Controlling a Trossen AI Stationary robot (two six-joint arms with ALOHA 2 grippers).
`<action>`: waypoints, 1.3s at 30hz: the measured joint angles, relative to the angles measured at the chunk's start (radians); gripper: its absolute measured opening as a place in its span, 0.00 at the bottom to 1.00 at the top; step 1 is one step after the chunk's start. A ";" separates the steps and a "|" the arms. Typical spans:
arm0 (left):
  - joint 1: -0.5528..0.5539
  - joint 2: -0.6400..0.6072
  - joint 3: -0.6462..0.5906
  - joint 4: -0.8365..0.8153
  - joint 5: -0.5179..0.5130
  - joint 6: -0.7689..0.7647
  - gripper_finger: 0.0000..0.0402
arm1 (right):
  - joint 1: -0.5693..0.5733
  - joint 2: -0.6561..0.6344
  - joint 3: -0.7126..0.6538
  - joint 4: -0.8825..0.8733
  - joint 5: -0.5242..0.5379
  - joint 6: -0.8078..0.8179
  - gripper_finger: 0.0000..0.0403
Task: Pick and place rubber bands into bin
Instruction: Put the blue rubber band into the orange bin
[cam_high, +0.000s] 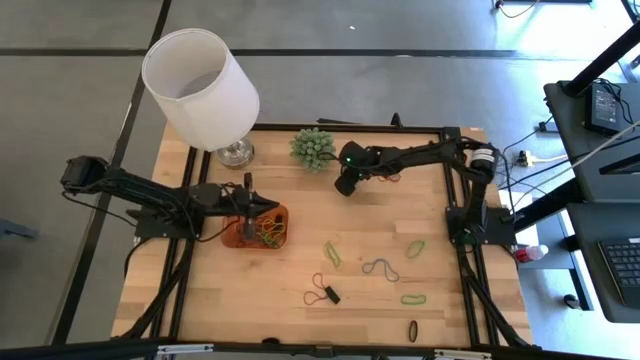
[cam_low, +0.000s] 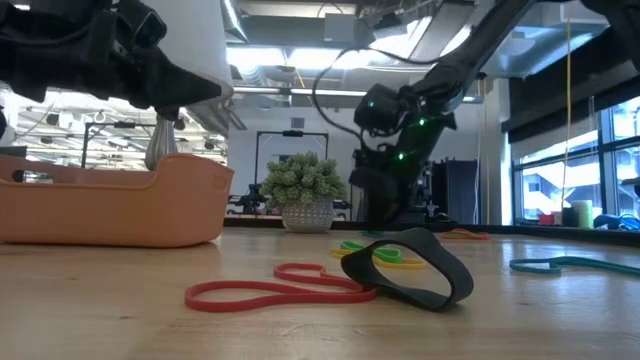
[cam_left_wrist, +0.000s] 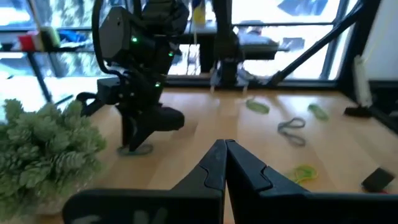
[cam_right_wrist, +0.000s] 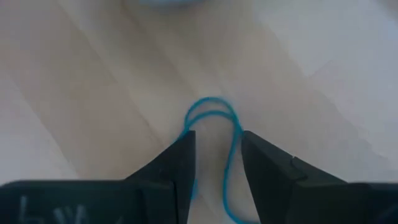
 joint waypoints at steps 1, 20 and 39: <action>-0.009 0.000 0.012 -0.027 -0.017 0.000 0.00 | 0.000 0.010 0.001 0.003 0.002 0.000 0.33; -0.104 0.000 0.050 -0.197 -0.091 0.008 0.01 | 0.023 0.004 -0.004 -0.063 -0.009 0.007 0.01; -0.108 0.001 0.049 -0.220 -0.095 -0.034 0.01 | 0.285 -0.218 0.013 -0.112 0.028 0.034 0.00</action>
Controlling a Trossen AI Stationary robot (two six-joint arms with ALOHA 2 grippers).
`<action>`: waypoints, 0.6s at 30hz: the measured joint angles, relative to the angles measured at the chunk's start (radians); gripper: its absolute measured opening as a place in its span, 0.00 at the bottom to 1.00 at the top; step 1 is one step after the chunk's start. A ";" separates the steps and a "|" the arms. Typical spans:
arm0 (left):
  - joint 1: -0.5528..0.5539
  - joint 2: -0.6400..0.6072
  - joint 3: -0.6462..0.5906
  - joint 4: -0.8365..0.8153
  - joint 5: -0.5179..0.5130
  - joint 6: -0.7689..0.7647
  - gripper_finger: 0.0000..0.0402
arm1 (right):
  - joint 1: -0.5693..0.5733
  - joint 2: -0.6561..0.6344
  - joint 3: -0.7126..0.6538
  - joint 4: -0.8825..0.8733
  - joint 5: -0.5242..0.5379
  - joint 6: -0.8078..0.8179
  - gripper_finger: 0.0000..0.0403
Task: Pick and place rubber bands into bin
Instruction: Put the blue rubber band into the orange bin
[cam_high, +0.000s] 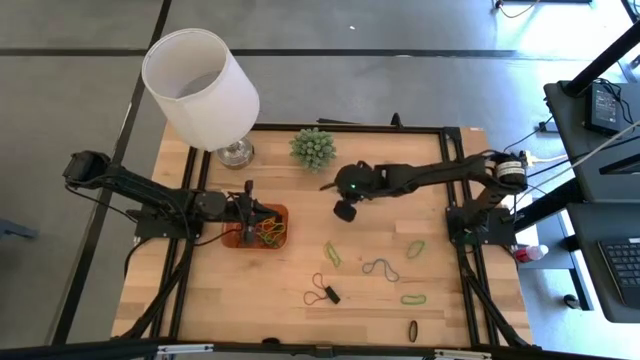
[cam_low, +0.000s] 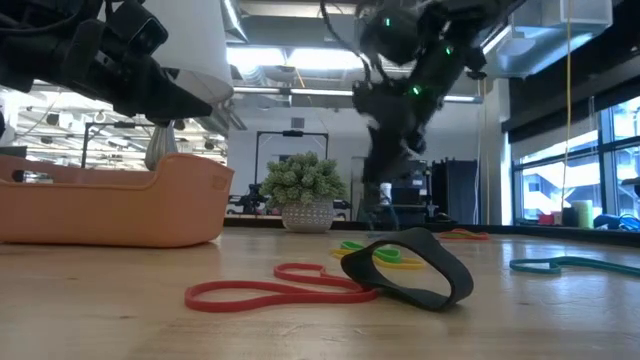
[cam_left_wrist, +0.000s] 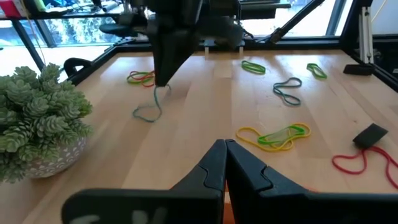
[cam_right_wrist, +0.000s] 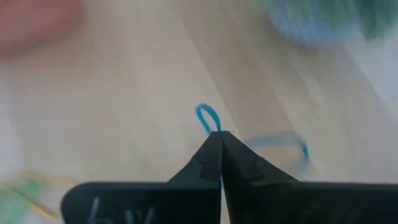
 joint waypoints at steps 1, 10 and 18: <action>0.000 0.000 0.000 -0.004 0.000 0.000 0.01 | 0.013 -0.006 0.007 0.006 0.000 0.000 0.00; 0.008 0.000 0.000 -0.005 -0.007 0.048 0.02 | 0.097 -0.002 0.152 0.066 0.001 -0.069 0.00; 0.069 0.000 0.000 0.037 -0.086 0.017 0.01 | 0.136 0.002 0.224 0.225 0.000 -0.142 0.00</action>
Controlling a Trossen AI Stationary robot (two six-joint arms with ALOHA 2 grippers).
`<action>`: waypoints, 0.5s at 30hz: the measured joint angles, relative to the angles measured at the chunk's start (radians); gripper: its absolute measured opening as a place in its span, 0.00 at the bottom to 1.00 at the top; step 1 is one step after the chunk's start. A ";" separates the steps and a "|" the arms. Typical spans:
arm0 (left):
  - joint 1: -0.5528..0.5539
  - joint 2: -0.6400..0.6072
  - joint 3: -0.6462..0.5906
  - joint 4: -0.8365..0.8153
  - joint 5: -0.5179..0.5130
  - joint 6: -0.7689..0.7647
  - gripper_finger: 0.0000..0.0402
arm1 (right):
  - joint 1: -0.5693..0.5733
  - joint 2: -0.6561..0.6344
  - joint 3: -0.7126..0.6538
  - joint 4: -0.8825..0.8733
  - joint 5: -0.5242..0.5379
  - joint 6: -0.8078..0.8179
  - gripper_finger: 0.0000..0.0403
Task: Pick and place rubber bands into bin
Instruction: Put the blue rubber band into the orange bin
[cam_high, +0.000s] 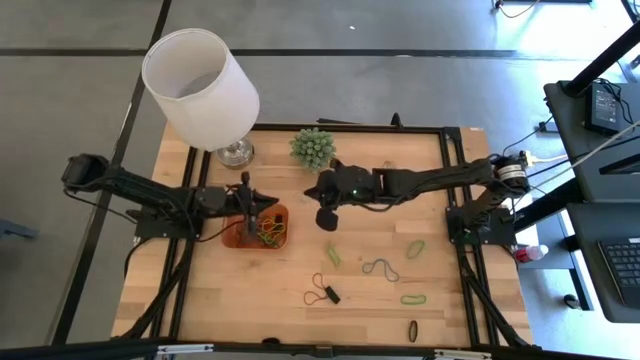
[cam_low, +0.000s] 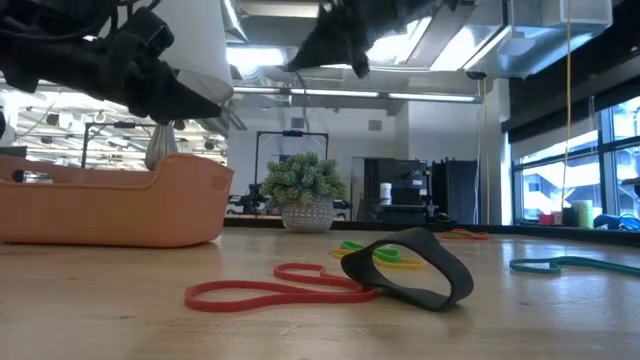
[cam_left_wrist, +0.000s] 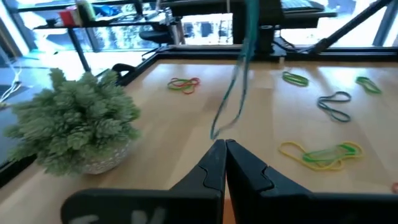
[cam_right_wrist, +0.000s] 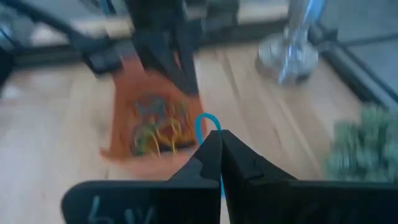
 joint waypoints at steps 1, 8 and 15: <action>0.010 0.000 0.000 -0.001 0.004 -0.003 0.02 | 0.003 0.003 0.003 0.034 0.000 -0.001 0.00; 0.059 0.000 0.000 -0.008 0.013 -0.034 0.02 | 0.007 0.063 0.005 0.248 -0.087 -0.047 0.00; 0.083 0.000 0.000 -0.002 0.015 -0.036 0.02 | 0.007 0.195 0.041 0.361 -0.148 -0.050 0.00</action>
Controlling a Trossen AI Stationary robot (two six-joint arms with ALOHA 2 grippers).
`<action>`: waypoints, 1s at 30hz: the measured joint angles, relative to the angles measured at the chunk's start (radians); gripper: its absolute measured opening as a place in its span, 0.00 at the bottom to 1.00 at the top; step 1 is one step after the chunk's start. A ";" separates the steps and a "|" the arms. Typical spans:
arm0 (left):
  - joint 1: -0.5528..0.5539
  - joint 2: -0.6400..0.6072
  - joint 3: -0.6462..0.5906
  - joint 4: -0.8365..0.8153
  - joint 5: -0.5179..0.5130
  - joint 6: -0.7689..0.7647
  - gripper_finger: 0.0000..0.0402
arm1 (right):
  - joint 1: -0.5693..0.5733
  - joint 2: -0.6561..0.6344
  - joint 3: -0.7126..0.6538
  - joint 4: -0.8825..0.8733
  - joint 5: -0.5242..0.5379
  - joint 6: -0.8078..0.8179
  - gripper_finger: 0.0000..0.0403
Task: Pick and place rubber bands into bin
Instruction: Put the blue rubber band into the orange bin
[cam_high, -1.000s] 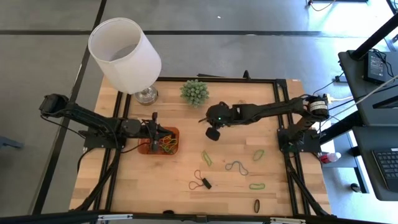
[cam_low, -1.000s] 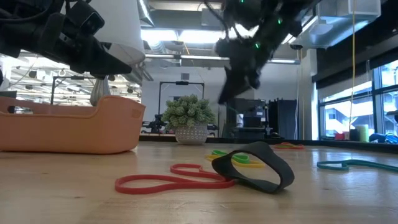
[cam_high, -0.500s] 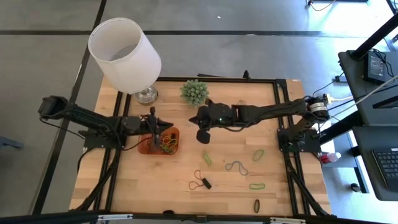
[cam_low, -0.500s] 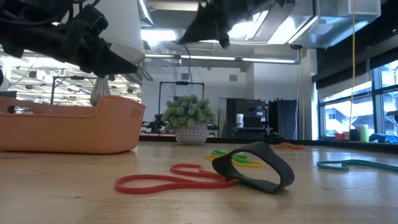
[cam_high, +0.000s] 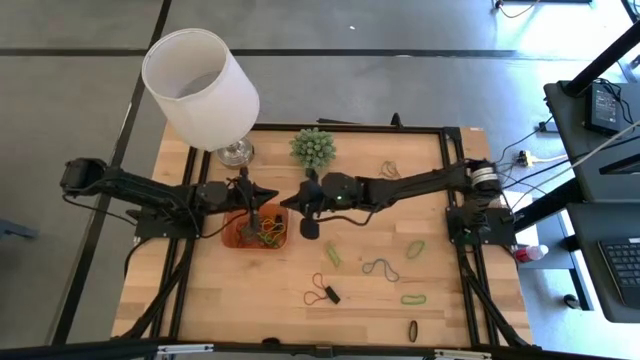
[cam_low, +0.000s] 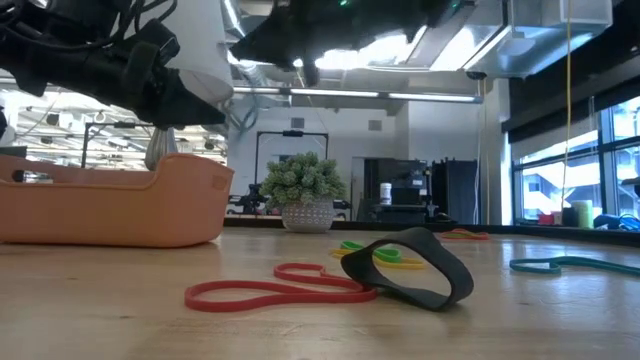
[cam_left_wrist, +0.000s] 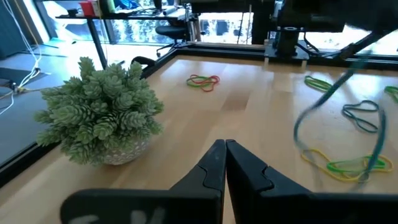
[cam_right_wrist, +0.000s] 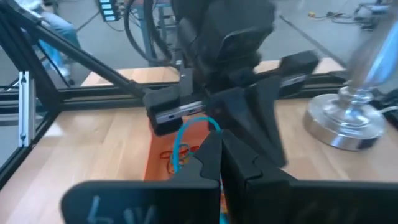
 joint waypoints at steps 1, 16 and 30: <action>0.002 0.000 0.000 0.000 0.000 0.000 0.02 | 0.001 0.024 0.020 0.002 -0.010 0.000 0.00; 0.001 0.000 0.000 -0.009 0.000 0.000 0.02 | 0.004 0.292 0.229 -0.119 -0.057 -0.050 0.00; 0.001 0.000 0.000 -0.008 -0.001 0.000 0.02 | 0.009 0.299 0.268 -0.036 -0.097 -0.122 0.00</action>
